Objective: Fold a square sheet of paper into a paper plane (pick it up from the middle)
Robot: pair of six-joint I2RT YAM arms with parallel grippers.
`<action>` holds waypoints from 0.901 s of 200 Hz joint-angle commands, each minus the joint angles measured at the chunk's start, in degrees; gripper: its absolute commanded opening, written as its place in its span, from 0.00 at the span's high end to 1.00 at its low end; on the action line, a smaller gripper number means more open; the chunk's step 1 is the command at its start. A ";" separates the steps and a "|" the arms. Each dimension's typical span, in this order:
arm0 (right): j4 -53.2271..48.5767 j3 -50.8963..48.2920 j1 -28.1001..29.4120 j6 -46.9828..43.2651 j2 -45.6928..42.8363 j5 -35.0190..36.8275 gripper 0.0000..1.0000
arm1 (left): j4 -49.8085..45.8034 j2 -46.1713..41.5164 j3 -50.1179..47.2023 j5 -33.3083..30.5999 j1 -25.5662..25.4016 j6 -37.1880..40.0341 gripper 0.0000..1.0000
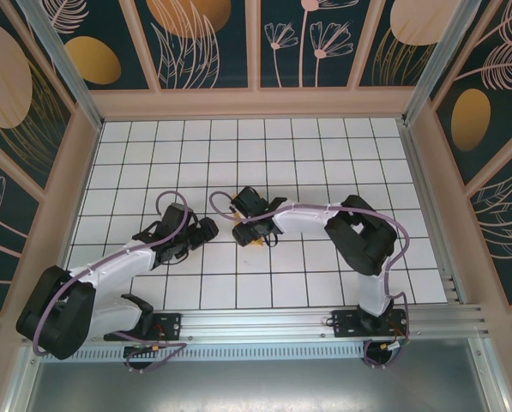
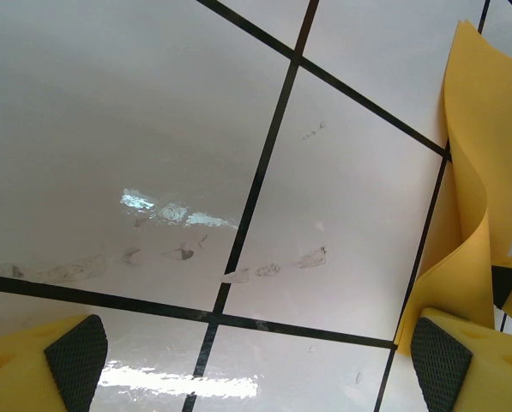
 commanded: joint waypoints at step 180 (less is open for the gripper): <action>5.43 -11.66 -11.27 2.85 0.11 -23.94 0.31 | 12.29 6.99 5.26 13.80 0.42 2.25 0.10</action>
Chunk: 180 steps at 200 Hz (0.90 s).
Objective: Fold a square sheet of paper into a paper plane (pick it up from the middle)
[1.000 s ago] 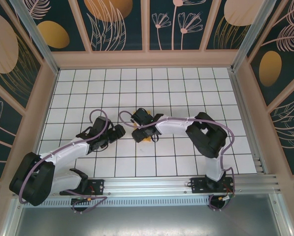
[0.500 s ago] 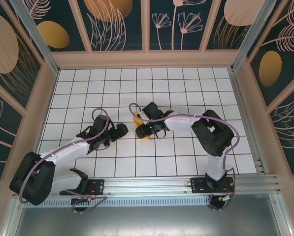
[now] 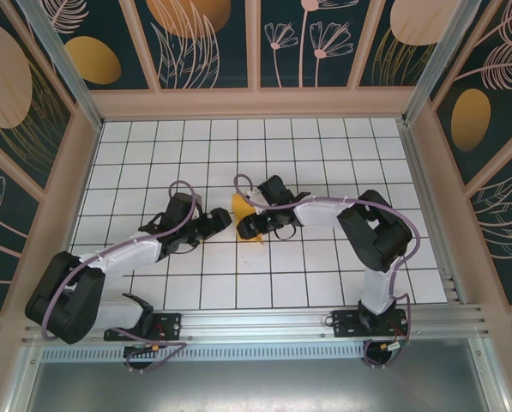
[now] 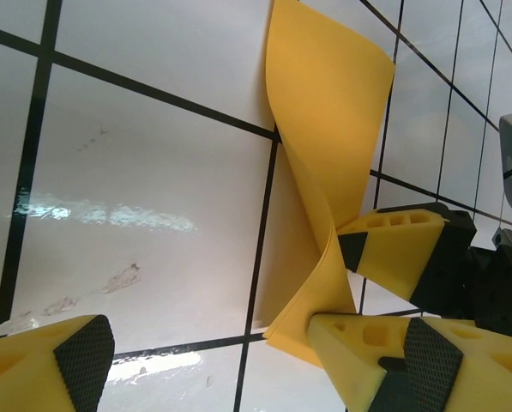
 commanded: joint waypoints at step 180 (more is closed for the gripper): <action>-1.43 -6.82 -4.71 5.44 2.59 -2.63 0.40 | 13.27 3.41 -1.45 6.85 -0.08 -5.06 0.21</action>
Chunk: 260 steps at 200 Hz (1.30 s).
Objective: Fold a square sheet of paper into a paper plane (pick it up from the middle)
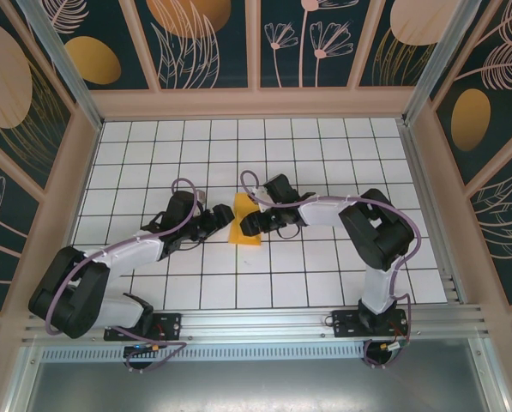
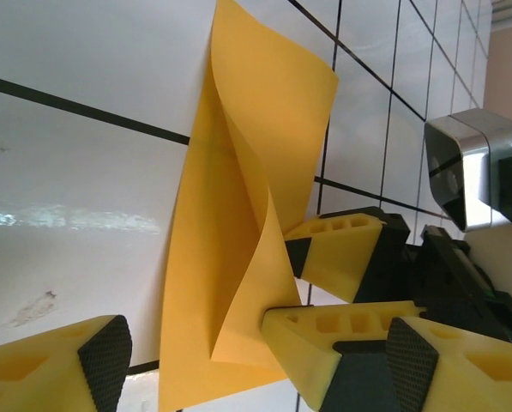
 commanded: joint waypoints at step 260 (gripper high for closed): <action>-3.42 -3.63 -2.99 -1.76 0.78 -3.46 0.35 | 17.84 18.60 3.91 7.35 -1.39 -5.44 0.49</action>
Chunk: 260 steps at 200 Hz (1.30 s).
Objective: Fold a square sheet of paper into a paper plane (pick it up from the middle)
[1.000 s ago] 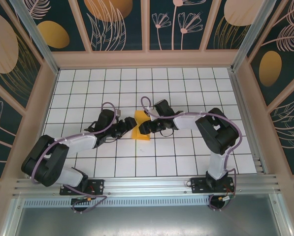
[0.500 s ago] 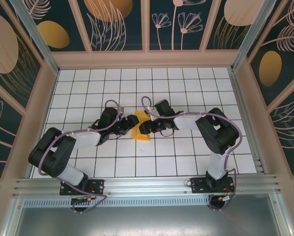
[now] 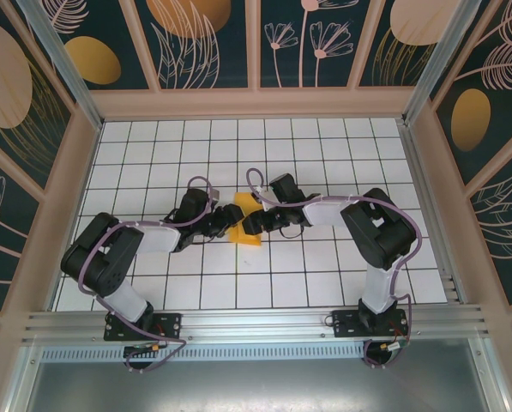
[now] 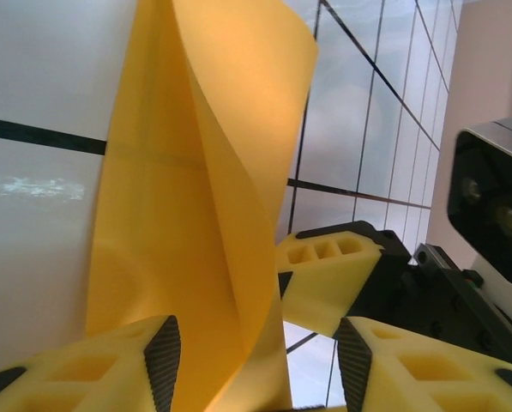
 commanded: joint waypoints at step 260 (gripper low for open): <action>-10.32 10.40 -2.75 10.34 7.23 16.43 0.62 | 0.08 1.20 -0.27 0.54 -1.76 1.88 0.59</action>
